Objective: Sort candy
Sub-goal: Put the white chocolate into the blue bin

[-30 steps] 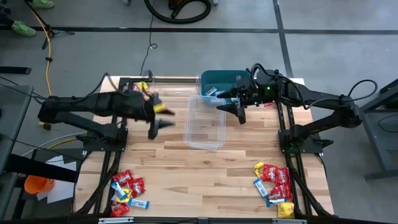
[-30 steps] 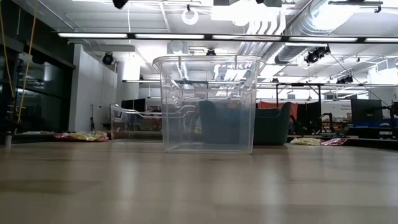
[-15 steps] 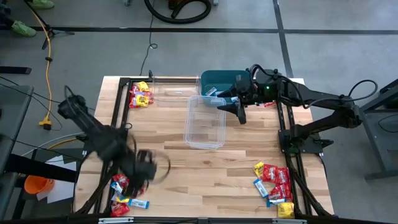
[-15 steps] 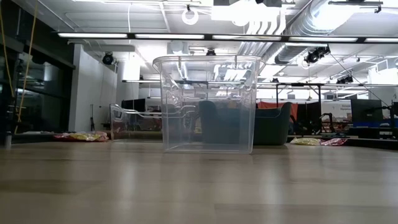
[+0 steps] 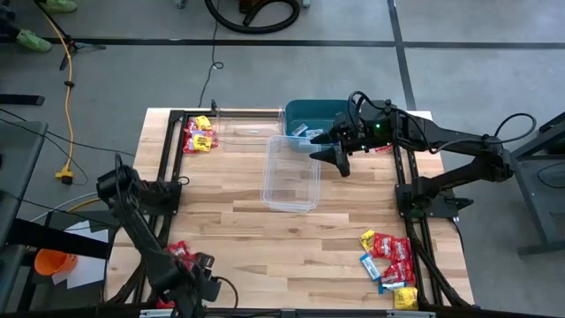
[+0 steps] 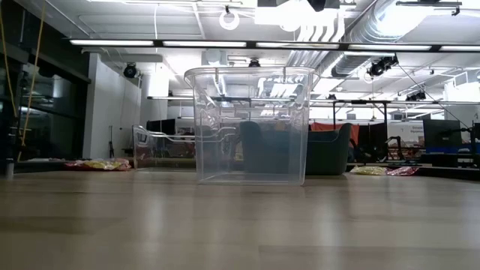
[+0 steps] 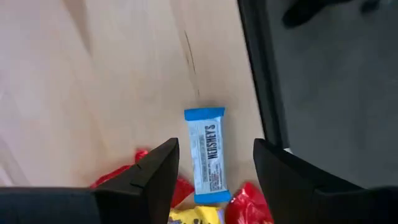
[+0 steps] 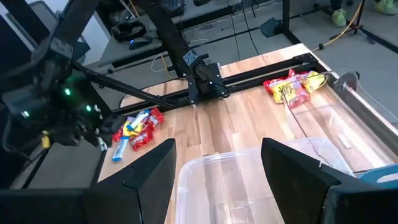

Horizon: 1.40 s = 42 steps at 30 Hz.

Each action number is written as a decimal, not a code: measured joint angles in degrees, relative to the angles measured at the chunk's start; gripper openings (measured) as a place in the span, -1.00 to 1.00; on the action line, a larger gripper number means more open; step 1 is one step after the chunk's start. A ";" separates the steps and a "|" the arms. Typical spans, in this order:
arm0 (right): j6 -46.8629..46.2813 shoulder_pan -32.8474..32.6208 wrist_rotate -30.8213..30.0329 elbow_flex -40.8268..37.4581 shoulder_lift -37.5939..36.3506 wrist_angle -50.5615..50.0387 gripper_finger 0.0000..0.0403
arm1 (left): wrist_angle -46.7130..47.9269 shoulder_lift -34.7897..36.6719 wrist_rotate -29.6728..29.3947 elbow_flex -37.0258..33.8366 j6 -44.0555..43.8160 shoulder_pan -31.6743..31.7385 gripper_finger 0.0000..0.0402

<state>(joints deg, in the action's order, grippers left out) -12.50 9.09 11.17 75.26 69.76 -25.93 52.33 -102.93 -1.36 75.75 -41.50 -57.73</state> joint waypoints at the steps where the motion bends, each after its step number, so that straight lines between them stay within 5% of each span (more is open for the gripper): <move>1: -0.33 -0.30 0.00 0.00 0.00 0.00 0.15 | 0.01 -1.03 0.00 0.00 -0.24 -0.50 -0.03; 23: -4.18 -3.61 -10.75 0.00 0.00 -0.55 0.15 | 1.05 -12.94 -3.06 0.22 -4.02 -3.82 -0.04; 27: -4.18 -3.59 -10.79 0.00 0.00 -0.62 0.15 | 0.30 -13.01 -2.58 0.17 -4.72 -3.35 -0.25; 33: -3.86 -3.59 -10.92 0.00 0.00 -1.81 0.15 | 0.19 -11.34 -3.73 0.05 -4.97 -3.09 -0.86; 42: 1.82 -3.46 -10.89 0.00 0.00 -2.58 0.15 | 5.90 3.29 -9.86 -0.26 -2.07 0.06 -0.96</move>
<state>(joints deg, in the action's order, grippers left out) -10.68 5.63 0.28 75.26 69.76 -28.51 58.23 -99.65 -11.22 75.48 -43.56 -57.67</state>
